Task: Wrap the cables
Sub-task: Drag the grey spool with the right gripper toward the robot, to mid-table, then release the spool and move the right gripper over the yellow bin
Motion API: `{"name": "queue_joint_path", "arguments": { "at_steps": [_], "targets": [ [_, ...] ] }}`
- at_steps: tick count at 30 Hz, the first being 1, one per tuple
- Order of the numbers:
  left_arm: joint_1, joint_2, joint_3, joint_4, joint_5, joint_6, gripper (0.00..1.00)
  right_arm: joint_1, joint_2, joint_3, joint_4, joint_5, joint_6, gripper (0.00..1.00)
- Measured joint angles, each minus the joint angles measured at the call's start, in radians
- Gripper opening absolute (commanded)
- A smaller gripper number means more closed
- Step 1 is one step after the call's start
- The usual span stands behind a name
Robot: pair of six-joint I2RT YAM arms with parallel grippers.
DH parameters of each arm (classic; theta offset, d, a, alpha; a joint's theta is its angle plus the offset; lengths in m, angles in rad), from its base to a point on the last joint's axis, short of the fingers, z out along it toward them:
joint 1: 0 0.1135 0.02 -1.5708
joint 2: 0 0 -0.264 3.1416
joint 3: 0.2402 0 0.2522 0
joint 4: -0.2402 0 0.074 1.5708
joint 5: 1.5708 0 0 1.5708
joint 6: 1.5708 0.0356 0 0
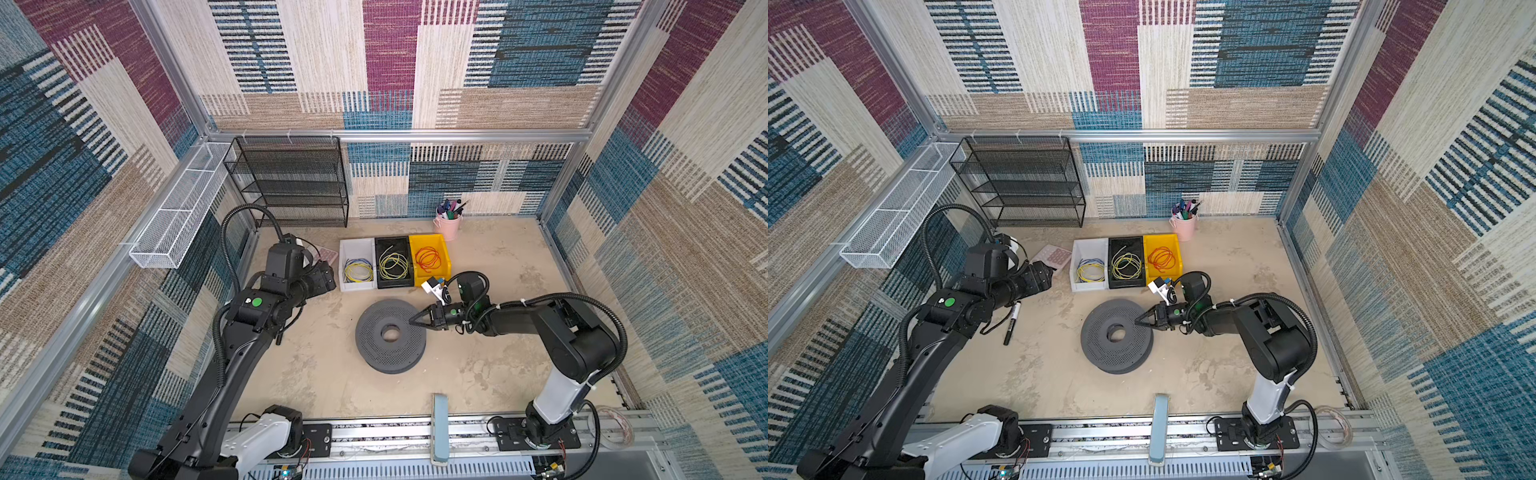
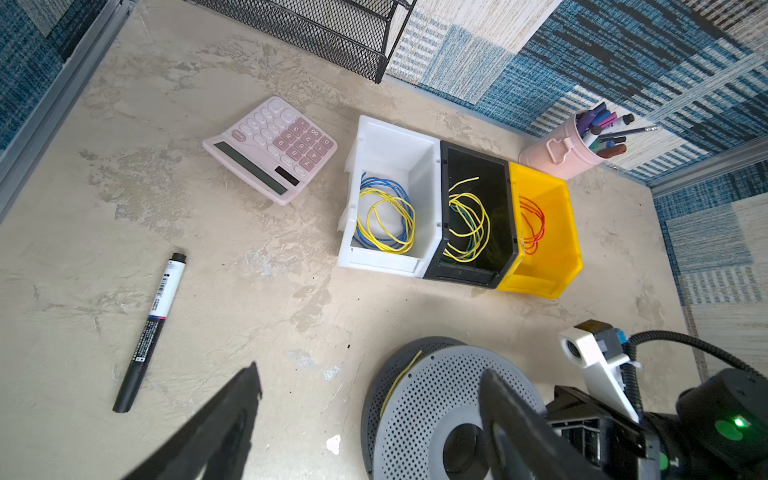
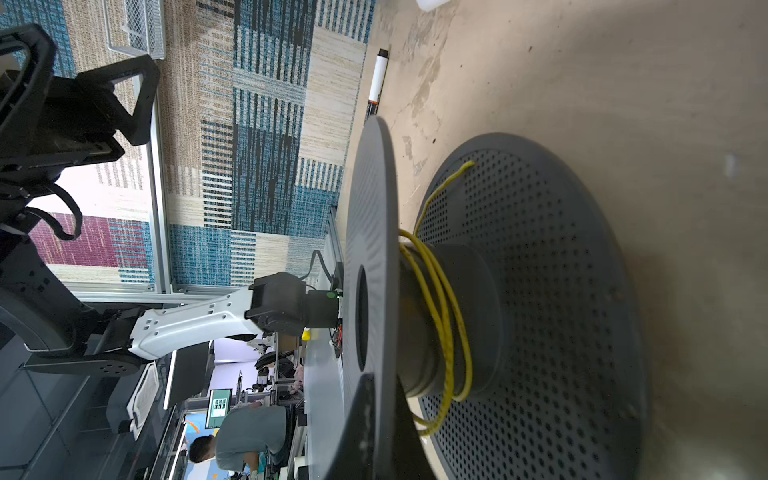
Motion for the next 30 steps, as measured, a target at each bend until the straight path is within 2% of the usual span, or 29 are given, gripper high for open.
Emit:
{"name": "queue_joint_path", "arguments": {
  "at_steps": [6, 18, 25, 30],
  "targets": [
    [0.000, -0.006, -0.012, 0.000, 0.000, -0.003, 0.84, 0.000, -0.006, 0.016, -0.119, 0.121, -0.098, 0.33],
    [0.000, -0.010, -0.021, 0.000, 0.003, -0.004, 0.84, 0.000, -0.105, 0.077, -0.332, 0.285, -0.245, 0.56],
    [0.000, -0.024, -0.045, -0.002, 0.005, -0.003, 0.84, -0.069, -0.253, 0.105, -0.476, 0.358, -0.298, 0.58],
    [0.000, -0.033, -0.064, -0.016, 0.009, -0.002, 0.83, -0.100, -0.377, 0.270, -0.623, 0.471, -0.359, 0.57]
  ]
}}
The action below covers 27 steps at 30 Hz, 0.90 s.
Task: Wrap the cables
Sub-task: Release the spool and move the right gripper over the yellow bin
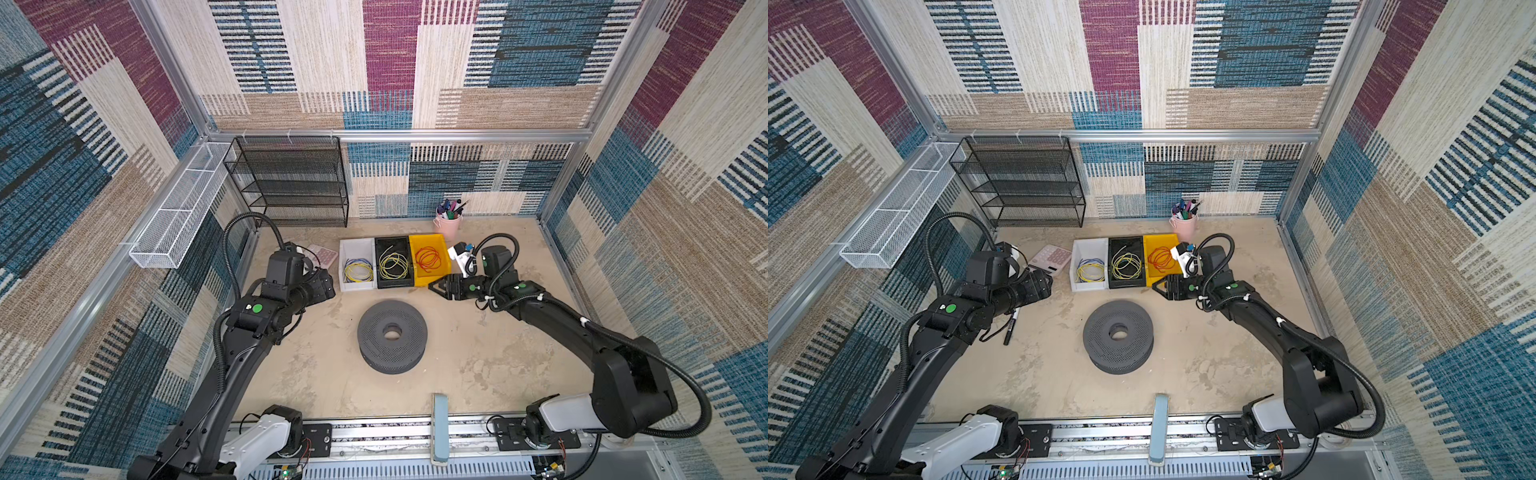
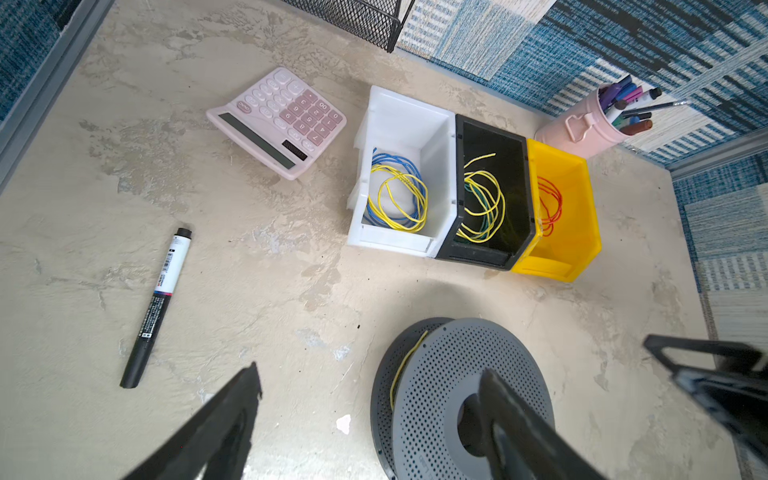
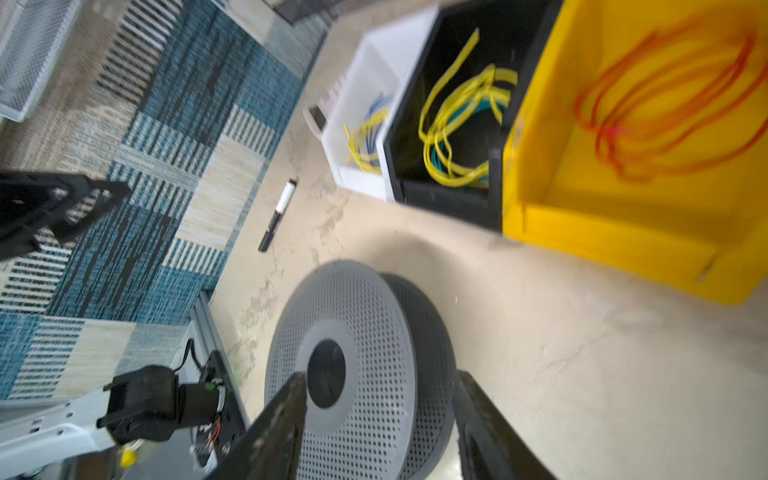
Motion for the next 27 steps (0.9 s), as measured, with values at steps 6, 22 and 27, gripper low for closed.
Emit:
{"name": "queue_joint_path", "arguments": {
  "at_steps": [6, 22, 27],
  "targets": [
    [0.000, -0.003, -0.013, -0.009, 0.018, 0.002, 0.83, -0.010, 0.055, 0.198, -0.125, 0.192, -0.079, 0.46],
    [0.000, -0.003, -0.085, 0.016, 0.005, 0.003, 0.82, -0.001, 0.544, 0.706, -0.316, 0.453, -0.218, 0.38],
    [0.000, -0.004, -0.103, 0.029, -0.010, 0.022, 0.82, 0.052, 0.684, 0.872, -0.393, 0.562, -0.255, 0.40]
  ]
}}
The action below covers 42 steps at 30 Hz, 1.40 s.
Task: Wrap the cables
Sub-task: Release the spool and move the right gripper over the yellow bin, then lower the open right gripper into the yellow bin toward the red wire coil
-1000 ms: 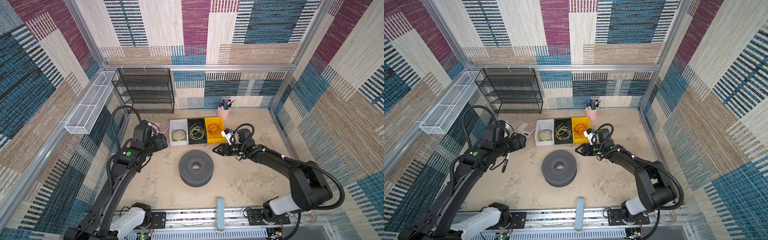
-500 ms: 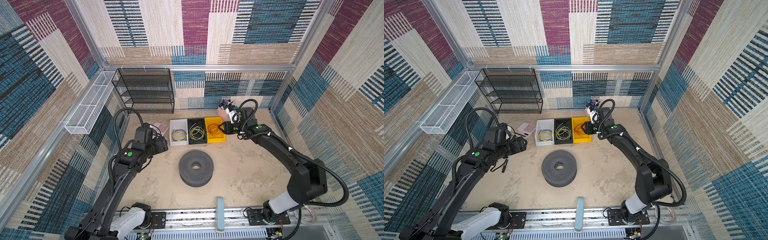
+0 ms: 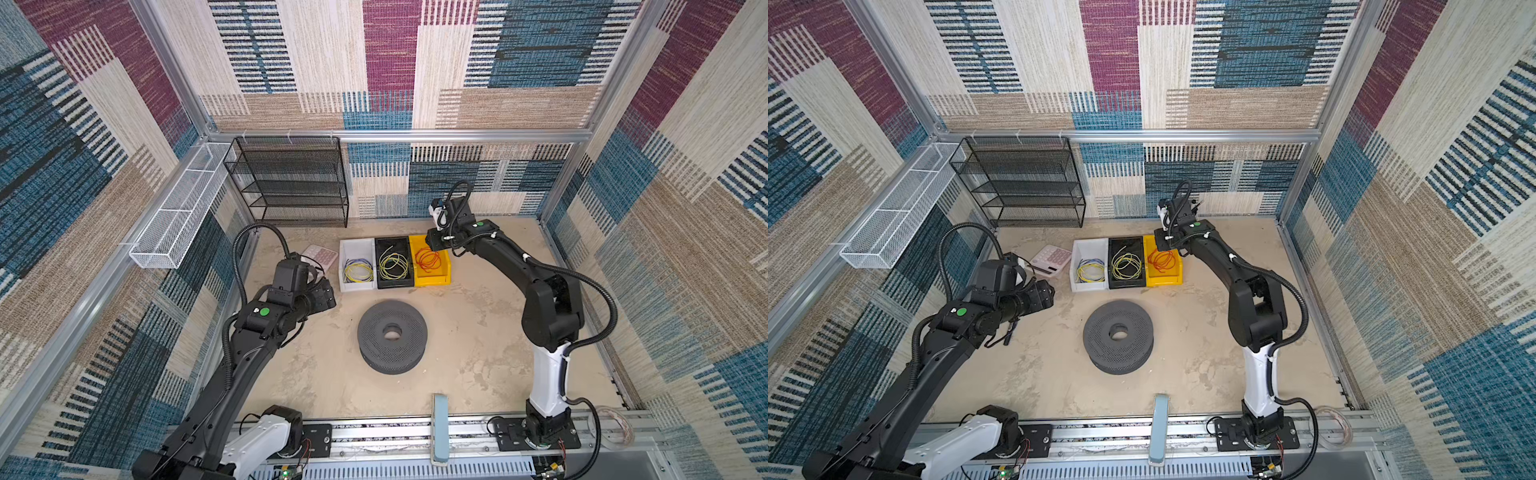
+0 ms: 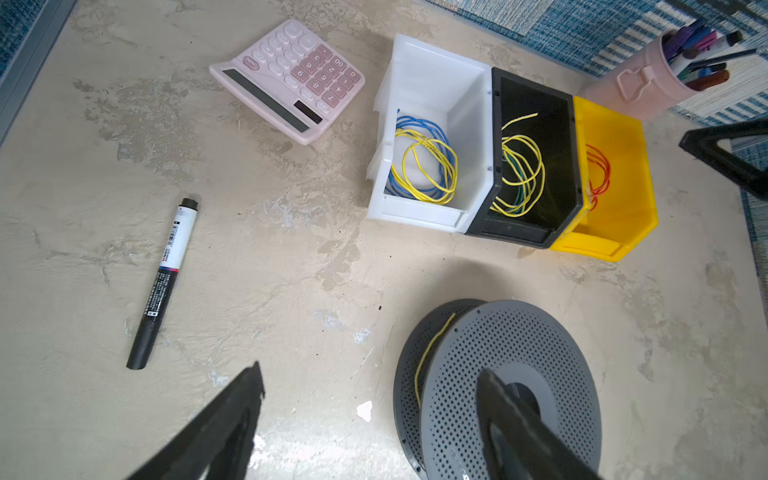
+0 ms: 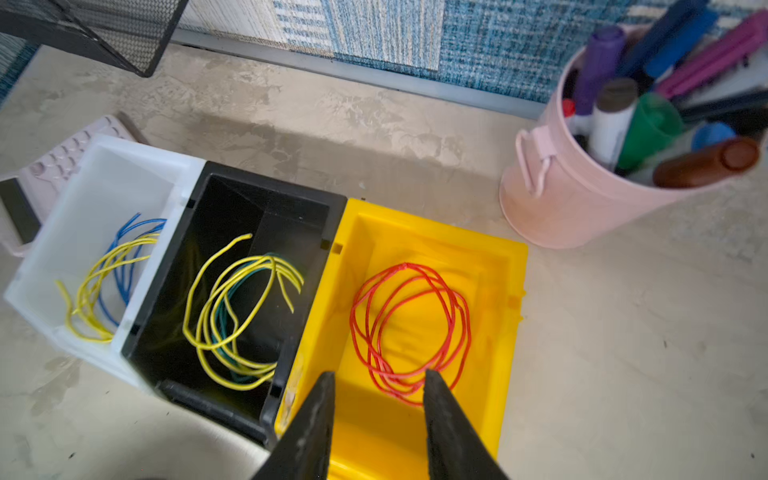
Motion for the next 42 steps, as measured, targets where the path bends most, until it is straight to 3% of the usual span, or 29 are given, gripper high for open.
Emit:
{"name": "queue_joint_path", "arguments": {
  "at_steps": [8, 17, 26, 42],
  "targets": [
    [0.000, 0.005, -0.029, 0.035, -0.004, 0.010, 0.82, 0.036, 0.166, 0.188, -0.141, 0.169, -0.053, 0.44],
    [0.000, 0.015, -0.040, 0.047, -0.005, 0.010, 0.83, 0.071, 0.261, 0.319, -0.248, 0.245, -0.098, 0.49],
    [0.000, 0.018, -0.039, 0.049, -0.005, 0.010, 0.83, 0.072, 0.298, 0.343, -0.297, 0.303, -0.135, 0.56],
    [0.000, 0.019, -0.022, 0.053, -0.023, 0.013, 0.83, 0.072, 0.426, 0.447, -0.319, 0.340, -0.161, 0.34]
  ]
}}
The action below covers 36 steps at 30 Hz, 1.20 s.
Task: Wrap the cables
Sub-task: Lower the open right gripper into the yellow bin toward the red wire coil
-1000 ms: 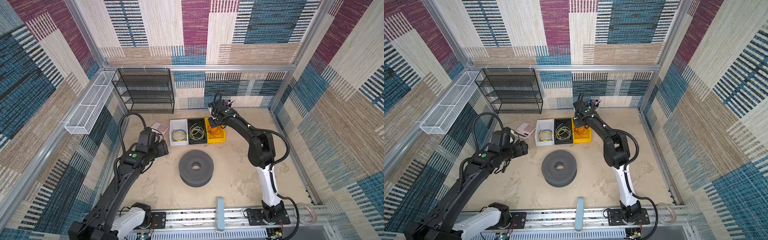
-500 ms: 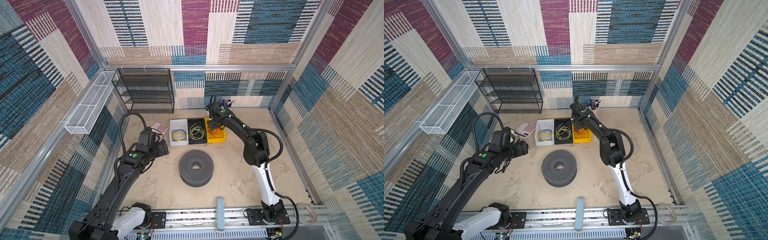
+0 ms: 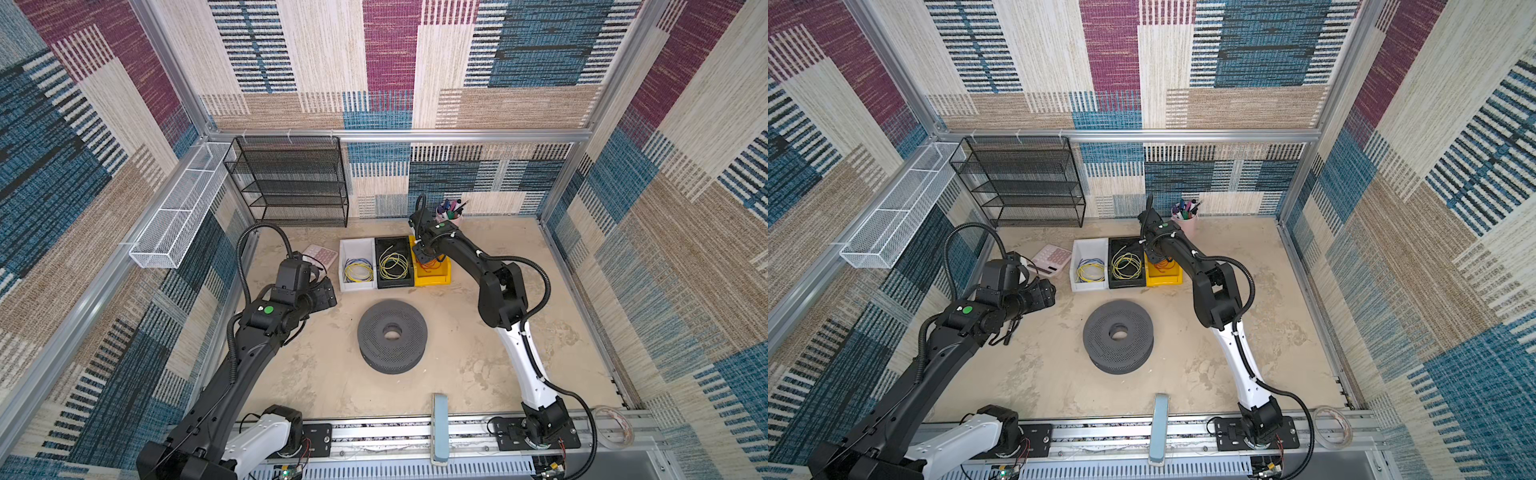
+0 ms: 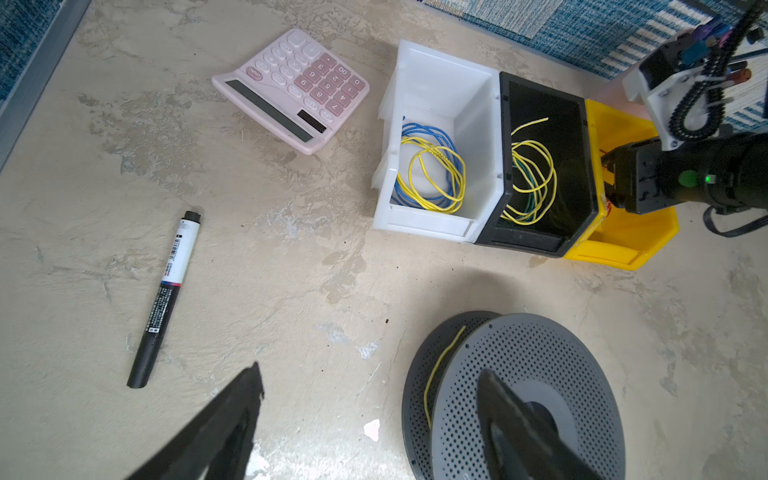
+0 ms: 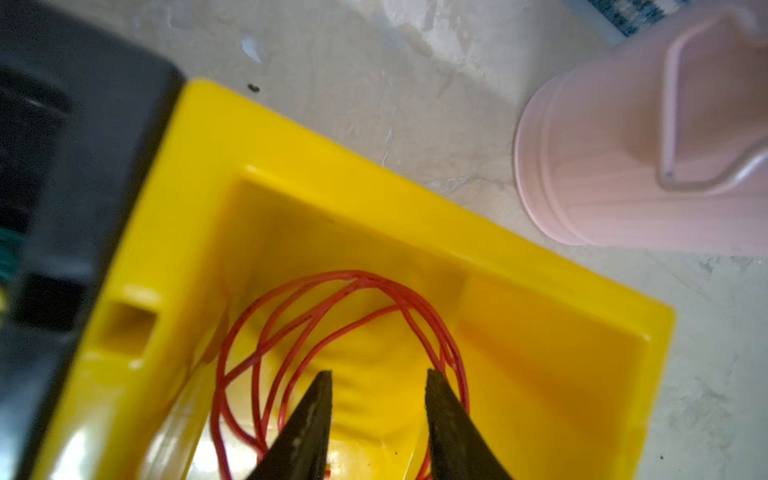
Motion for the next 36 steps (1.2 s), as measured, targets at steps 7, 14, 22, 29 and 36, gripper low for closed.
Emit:
{"name": "queue_joint_path", "arguments": {
  "at_steps": [7, 14, 22, 29, 36],
  "targets": [
    [0.000, 0.000, 0.000, 0.000, -0.003, 0.000, 0.83, 0.000, 0.004, 0.006, 0.000, 0.022, -0.003, 0.08],
    [0.000, -0.008, 0.000, 0.000, -0.003, 0.000, 0.83, 0.000, -0.034, -0.006, 0.002, 0.038, -0.003, 0.00],
    [0.000, -0.034, 0.003, -0.003, -0.003, -0.001, 0.83, 0.002, -0.119, -0.064, 0.001, 0.039, -0.003, 0.11],
    [0.000, -0.049, 0.009, -0.014, -0.002, -0.005, 0.83, 0.003, -0.198, -0.127, -0.027, -0.032, 0.019, 0.31],
    [0.000, -0.068, -0.011, -0.014, -0.002, -0.005, 0.83, 0.000, -0.217, -0.139, -0.031, -0.110, 0.086, 0.34]
  ]
}}
